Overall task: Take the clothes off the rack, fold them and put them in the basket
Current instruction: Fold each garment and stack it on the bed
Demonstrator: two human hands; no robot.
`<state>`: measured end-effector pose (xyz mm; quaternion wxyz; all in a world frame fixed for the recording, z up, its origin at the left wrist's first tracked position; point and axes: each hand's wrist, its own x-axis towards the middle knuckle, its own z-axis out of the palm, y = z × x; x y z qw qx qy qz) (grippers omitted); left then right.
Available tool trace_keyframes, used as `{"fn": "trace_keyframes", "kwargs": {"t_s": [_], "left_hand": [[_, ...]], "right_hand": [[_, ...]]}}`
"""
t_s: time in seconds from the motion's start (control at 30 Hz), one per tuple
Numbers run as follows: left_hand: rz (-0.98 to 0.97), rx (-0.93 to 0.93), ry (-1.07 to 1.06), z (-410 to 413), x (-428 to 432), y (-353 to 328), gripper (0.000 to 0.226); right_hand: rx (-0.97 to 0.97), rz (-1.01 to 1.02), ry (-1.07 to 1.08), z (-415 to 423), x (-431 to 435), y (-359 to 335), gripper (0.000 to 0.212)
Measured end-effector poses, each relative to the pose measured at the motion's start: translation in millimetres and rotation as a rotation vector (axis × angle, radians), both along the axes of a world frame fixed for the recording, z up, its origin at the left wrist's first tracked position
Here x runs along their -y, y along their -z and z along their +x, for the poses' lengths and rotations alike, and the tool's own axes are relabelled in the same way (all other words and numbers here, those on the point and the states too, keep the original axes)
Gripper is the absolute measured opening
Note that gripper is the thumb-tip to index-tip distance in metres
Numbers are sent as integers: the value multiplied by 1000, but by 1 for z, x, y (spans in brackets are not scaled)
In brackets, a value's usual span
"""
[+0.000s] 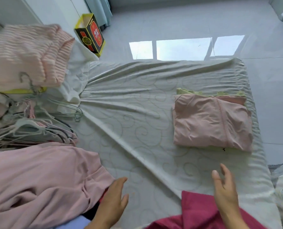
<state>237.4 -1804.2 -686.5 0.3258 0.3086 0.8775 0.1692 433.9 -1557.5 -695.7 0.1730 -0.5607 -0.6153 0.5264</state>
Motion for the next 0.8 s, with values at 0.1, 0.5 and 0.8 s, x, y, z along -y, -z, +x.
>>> {"fn": "trace_keyframes", "kwargs": {"t_s": [0.1, 0.5, 0.8], "left_hand": [[75, -18, -97, -25, 32, -22, 58], [390, -488, 17, -194, 174, -125, 36], [-116, -28, -882, -294, 322, -109, 76]], "right_hand": [[-55, -205, -53, -22, 61, 2, 36], [-248, -259, -187, -196, 295, -38, 8], [18, 520, -988, -254, 355, -80, 39]]}}
